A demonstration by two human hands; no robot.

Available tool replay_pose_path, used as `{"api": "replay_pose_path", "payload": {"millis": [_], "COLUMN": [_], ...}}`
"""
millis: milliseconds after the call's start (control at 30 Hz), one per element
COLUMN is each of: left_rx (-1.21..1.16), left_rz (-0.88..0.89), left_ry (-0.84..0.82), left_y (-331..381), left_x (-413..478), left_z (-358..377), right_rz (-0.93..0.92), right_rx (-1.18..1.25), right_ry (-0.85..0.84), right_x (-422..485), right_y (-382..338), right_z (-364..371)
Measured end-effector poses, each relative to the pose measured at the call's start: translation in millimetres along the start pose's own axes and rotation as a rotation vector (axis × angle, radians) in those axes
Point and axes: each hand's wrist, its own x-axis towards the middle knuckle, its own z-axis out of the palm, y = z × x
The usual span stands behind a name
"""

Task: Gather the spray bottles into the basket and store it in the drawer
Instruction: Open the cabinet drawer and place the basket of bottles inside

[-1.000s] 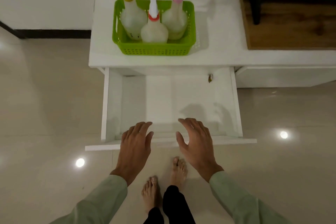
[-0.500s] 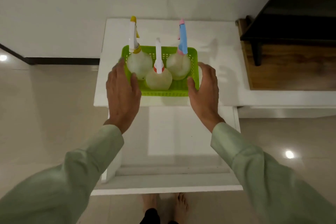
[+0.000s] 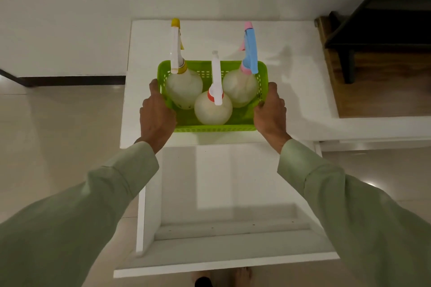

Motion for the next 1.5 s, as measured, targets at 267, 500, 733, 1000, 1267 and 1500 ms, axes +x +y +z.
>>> {"api": "replay_pose_path", "payload": {"millis": [267, 500, 733, 1000, 1267, 1500], "left_rx": [0.027, -0.014, -0.037, -0.087, -0.181, -0.196], "left_rz": [0.058, 0.103, 0.113, 0.014, -0.078, -0.119], "left_ry": [0.064, 0.091, 0.101, 0.016, -0.162, -0.230], "left_y": [2.8, 0.0, -26.0, -64.7, -101.2, -138.5], "left_x": [-27.2, -98.6, -183.9, -224.6, -205.3, -184.6], "left_z": [-7.1, -21.7, -5.8, 37.3, 90.0, 140.0], "right_rz": [-0.059, -0.124, -0.087, -0.005, 0.044, 0.116], "right_rx": [-0.028, 0.004, 0.031, 0.051, 0.079, 0.080], "right_ry": [0.058, 0.072, 0.030, -0.068, -0.164, -0.264], "right_x": [-23.1, -78.1, -145.5, -175.5, -157.7, -131.5], "right_y": [10.8, 36.0, 89.5, 145.3, 186.8, 221.3], "right_z": [-17.0, -46.9, -58.0, -32.7, 18.4, 64.0]}}
